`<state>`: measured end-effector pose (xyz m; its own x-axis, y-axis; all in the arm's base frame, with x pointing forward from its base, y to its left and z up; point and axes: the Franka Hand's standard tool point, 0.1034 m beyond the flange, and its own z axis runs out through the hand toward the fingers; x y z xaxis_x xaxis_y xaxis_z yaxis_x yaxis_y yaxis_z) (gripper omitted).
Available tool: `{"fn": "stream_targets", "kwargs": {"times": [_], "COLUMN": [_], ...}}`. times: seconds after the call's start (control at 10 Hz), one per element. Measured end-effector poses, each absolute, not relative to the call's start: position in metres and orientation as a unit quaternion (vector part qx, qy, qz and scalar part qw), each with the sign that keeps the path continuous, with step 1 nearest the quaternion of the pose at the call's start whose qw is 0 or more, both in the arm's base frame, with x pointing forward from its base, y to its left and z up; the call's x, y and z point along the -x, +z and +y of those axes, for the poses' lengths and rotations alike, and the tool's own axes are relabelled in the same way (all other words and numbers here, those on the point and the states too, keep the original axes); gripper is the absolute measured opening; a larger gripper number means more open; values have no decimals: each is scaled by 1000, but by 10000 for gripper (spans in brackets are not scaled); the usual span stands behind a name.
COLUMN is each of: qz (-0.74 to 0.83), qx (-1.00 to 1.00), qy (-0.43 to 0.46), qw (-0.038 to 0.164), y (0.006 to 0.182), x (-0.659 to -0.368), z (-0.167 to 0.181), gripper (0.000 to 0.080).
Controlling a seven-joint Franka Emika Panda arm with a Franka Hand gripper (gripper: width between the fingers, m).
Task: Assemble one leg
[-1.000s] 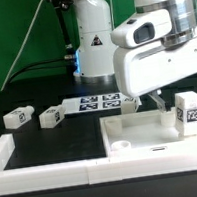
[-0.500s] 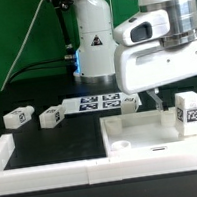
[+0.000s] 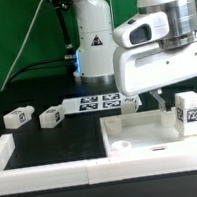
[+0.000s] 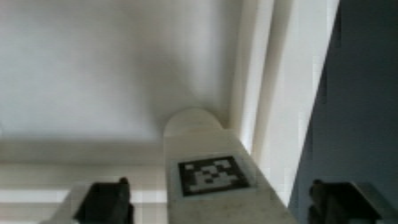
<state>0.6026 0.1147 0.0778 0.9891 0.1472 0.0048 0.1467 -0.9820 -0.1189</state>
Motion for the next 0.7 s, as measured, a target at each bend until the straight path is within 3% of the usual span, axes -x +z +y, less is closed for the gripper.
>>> {"fn": "stream_targets", "kwargs": {"times": [0.1, 0.3, 0.6, 0.7], "qz": [-74, -73, -55, 23], "qx": [995, 996, 997, 998], "qy": [2, 2, 4, 1], "qw": [60, 59, 60, 66], "y": [78, 77, 77, 77], "x": [-602, -602, -602, -602], "z": [115, 114, 115, 115], "gripper": [334, 291, 292, 292]}}
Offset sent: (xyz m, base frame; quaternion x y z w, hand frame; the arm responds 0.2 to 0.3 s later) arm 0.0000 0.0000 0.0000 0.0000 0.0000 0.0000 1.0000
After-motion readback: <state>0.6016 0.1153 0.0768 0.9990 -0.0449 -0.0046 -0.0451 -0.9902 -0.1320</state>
